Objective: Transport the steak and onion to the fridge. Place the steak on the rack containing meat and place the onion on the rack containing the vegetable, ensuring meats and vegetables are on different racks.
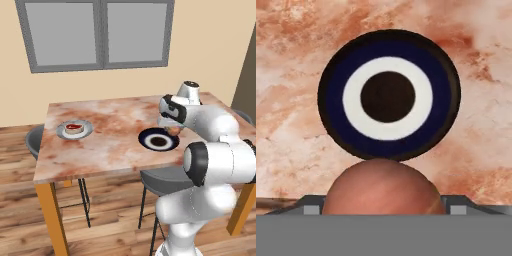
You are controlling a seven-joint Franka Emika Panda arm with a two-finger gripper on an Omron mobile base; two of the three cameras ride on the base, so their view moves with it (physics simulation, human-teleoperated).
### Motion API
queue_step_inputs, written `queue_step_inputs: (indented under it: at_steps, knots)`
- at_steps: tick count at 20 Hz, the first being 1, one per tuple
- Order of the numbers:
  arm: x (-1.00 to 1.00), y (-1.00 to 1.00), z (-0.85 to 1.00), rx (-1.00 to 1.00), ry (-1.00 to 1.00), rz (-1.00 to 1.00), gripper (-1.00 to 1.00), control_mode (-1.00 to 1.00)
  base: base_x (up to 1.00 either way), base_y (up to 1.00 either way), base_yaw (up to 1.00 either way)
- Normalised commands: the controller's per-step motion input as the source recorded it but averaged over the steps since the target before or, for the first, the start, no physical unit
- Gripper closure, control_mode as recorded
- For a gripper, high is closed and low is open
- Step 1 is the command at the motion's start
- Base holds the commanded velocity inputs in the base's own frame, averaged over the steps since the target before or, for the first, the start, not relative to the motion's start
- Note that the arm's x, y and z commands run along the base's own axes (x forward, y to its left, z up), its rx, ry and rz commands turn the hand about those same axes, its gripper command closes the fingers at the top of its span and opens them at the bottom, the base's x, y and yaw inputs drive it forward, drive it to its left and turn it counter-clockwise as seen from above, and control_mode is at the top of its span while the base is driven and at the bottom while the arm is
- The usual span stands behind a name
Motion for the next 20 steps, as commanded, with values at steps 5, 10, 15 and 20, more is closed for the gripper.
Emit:
queue_step_inputs:
  at_steps: [5, 10, 15, 20]
  knots:
    - [-0.97, 0.09, 0.74, -0.09, -0.07, 0.00, 1.00, -1.00, 0.00, 0.00, 0.00]
    - [-0.95, 0.12, 0.41, -0.08, -0.27, 0.00, 1.00, -1.00, 0.00, 0.00, 0.00]
    - [-0.85, 0.08, 0.62, 0.00, -0.34, 0.00, 1.00, -1.00, 0.00, 0.00, 0.00]
    - [-0.65, 0.00, 0.91, 0.00, -0.21, 0.00, 1.00, -1.00, 0.00, 0.00, 0.00]
